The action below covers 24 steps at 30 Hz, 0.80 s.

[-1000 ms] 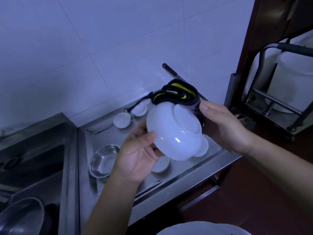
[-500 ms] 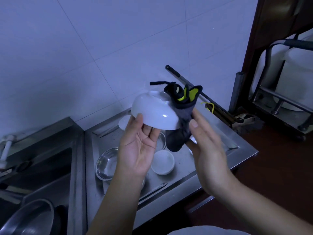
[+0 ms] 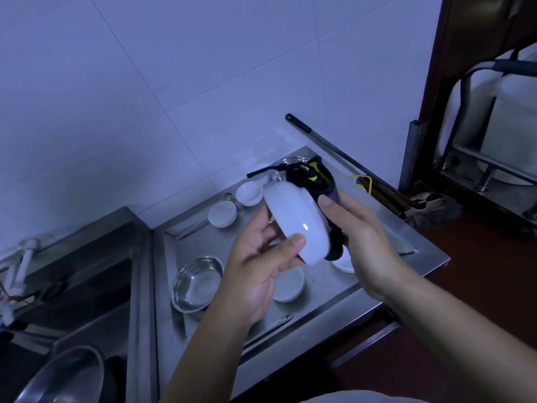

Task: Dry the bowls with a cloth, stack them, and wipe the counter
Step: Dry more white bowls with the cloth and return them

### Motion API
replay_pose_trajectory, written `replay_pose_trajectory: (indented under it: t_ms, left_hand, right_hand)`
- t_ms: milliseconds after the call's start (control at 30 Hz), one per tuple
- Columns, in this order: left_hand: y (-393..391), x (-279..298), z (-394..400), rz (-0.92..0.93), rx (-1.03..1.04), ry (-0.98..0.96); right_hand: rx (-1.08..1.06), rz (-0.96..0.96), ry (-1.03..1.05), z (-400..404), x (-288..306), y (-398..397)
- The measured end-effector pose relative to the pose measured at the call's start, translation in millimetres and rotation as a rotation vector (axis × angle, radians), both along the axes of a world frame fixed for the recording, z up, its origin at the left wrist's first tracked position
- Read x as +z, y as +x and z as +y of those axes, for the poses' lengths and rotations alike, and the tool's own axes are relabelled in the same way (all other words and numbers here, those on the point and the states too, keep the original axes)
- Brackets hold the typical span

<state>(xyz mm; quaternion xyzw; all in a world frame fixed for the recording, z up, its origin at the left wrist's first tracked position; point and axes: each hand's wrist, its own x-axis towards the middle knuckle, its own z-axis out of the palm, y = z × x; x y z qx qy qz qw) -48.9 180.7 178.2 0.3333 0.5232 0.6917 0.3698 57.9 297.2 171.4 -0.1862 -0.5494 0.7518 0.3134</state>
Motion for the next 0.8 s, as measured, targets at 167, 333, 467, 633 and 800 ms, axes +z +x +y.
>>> replay_pose_trajectory:
  t_ms: [167, 333, 467, 633, 800]
  left_hand:
    - [3, -6, 4, -0.062, 0.014, -0.018]
    - [3, -10, 6, -0.086, 0.041, -0.007]
    - [3, -16, 11, 0.092, 0.001, -0.073]
    - [-2, -20, 16, 0.378, -0.184, -0.258]
    - [9, -34, 29, 0.399, -0.159, -0.341]
  right_hand:
    - [-0.067, 0.005, 0.053, 2, -8, 1]
    - [-0.123, 0.038, 0.019, -1, -14, 9]
    - [-0.15, 0.012, -0.183, 0, -18, 21]
    - [-0.172, -0.103, -0.193, 17, -17, 16]
    - [-0.191, -0.14, -0.045, 20, -31, 12]
